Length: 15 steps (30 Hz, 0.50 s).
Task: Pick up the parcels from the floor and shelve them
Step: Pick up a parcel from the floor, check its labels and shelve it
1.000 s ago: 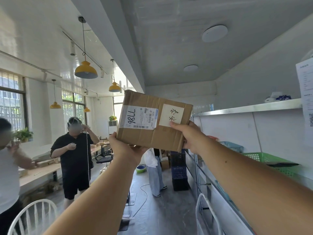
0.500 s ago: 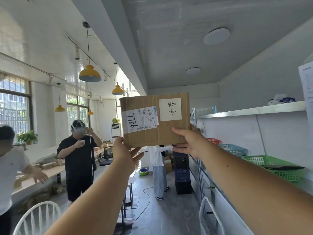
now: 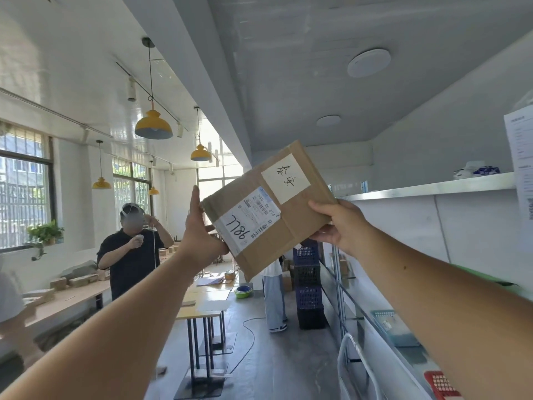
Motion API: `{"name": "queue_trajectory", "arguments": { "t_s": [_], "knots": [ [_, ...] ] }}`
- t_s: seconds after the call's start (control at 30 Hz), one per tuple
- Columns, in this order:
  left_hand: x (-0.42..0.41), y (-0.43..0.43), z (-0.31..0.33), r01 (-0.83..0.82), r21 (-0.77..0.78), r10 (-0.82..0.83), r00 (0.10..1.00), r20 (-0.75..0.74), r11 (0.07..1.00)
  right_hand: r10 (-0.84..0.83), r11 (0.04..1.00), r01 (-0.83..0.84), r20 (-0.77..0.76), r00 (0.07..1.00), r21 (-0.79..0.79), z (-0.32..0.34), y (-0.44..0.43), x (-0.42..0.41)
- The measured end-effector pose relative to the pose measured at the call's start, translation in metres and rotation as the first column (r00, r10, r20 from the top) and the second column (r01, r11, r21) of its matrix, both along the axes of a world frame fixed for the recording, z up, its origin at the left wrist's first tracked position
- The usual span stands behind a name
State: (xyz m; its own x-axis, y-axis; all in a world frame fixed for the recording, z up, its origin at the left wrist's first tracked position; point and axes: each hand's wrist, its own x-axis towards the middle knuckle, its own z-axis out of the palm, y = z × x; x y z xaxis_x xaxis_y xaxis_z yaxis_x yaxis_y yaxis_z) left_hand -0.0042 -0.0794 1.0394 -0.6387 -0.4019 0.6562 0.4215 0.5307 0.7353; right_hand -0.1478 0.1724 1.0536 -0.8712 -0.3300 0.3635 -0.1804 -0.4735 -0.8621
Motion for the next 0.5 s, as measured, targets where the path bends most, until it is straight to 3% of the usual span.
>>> {"name": "queue_trajectory", "arguments": {
  "t_s": [0.1,0.23,0.33,0.5],
  "knots": [
    [-0.001,0.001,-0.004,-0.039,-0.068,0.039,0.999,0.000,0.997,-0.011,1.000,0.011,0.001,1.000,-0.015,0.003,0.004,0.004],
    [-0.001,0.008,-0.009,-0.097,-0.019,0.096,0.995,-0.025,0.995,-0.042,0.998,0.041,-0.013,0.999,-0.055,0.001,0.001,0.007],
    [-0.006,0.011,-0.011,-0.047,0.135,0.043,0.999,0.027,0.990,-0.117,0.988,0.115,-0.008,0.993,-0.099,0.003,-0.001,0.010],
    [-0.014,0.017,-0.012,0.167,0.414,-0.216,0.974,0.073,0.895,-0.131,0.983,0.129,-0.008,0.991,-0.134,0.004,-0.001,0.012]
  ]
}}
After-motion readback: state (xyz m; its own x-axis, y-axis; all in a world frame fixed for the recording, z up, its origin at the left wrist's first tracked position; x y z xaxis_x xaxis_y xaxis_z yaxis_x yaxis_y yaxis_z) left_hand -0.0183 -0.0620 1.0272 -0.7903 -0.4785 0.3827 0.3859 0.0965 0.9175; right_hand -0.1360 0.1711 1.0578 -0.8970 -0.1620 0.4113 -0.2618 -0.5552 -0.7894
